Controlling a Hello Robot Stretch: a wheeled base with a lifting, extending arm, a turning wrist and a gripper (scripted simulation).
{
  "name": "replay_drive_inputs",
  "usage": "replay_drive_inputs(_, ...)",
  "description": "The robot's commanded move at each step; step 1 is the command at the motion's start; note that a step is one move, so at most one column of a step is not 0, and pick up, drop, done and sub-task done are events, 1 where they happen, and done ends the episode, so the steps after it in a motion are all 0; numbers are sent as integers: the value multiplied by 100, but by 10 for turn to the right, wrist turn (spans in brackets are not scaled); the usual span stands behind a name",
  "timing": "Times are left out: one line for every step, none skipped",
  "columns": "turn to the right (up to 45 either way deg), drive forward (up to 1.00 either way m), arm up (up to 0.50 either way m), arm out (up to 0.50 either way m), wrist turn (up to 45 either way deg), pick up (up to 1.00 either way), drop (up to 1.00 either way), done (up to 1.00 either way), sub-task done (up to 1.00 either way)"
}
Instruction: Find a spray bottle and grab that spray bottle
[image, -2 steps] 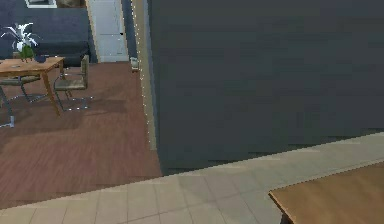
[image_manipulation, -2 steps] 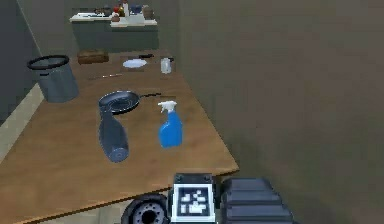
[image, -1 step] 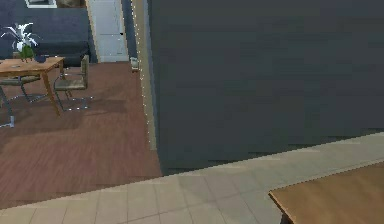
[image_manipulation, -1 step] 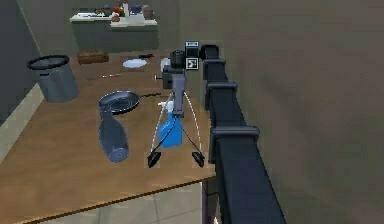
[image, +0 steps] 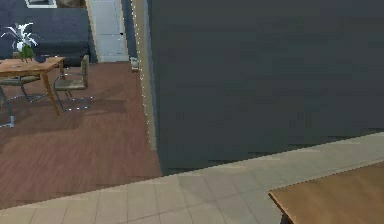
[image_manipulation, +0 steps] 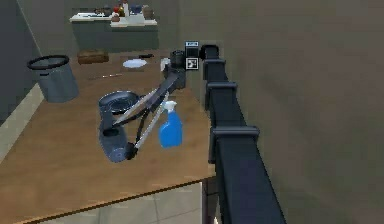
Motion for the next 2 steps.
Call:
replay_drive_inputs(0,0,0,0,450,0,0,0,0)
replay_drive_inputs(0,0,0,0,450,0,0,0,0)
